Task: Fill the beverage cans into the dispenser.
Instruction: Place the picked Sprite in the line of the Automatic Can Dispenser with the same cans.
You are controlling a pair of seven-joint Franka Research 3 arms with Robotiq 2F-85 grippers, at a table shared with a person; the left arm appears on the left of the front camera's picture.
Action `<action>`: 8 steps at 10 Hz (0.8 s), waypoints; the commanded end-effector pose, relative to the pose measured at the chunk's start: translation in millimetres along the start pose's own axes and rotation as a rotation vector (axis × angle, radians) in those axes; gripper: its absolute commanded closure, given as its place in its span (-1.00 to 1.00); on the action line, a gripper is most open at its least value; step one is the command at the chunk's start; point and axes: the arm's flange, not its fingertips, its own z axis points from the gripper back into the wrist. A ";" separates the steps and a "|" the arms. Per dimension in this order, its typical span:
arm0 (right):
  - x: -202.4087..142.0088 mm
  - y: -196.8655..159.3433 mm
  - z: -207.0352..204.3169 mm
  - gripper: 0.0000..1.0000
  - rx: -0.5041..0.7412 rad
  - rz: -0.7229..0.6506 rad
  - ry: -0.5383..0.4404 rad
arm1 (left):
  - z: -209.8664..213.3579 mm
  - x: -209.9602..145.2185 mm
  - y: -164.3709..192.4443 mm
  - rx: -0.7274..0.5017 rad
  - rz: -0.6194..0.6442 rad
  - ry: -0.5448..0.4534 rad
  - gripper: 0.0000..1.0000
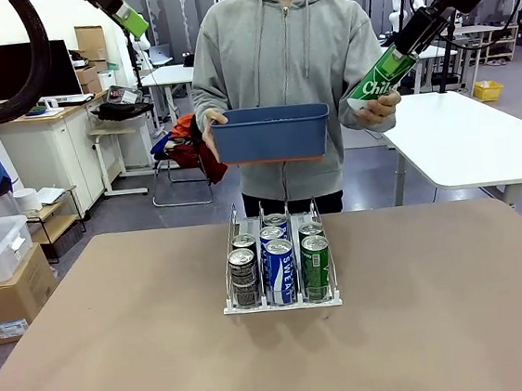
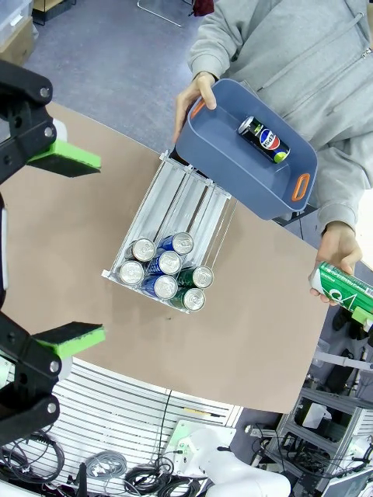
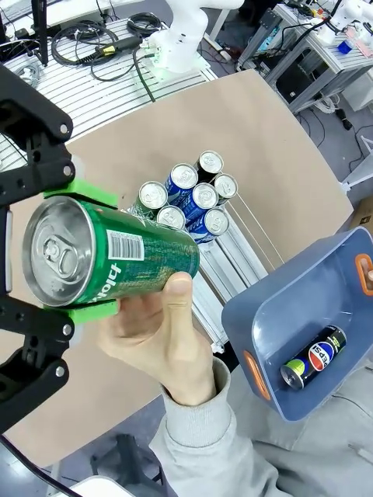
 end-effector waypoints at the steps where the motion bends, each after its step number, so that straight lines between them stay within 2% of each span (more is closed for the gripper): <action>1: 0.3 0.6 -0.3 0.06 0.000 0.004 0.000 | 2.3 -2.6 1.1 -0.016 -0.006 -0.007 -1.00; 8: 0.3 0.6 -0.3 0.06 0.000 0.004 0.000 | 2.3 -2.6 1.1 -0.016 -0.006 -0.007 -1.00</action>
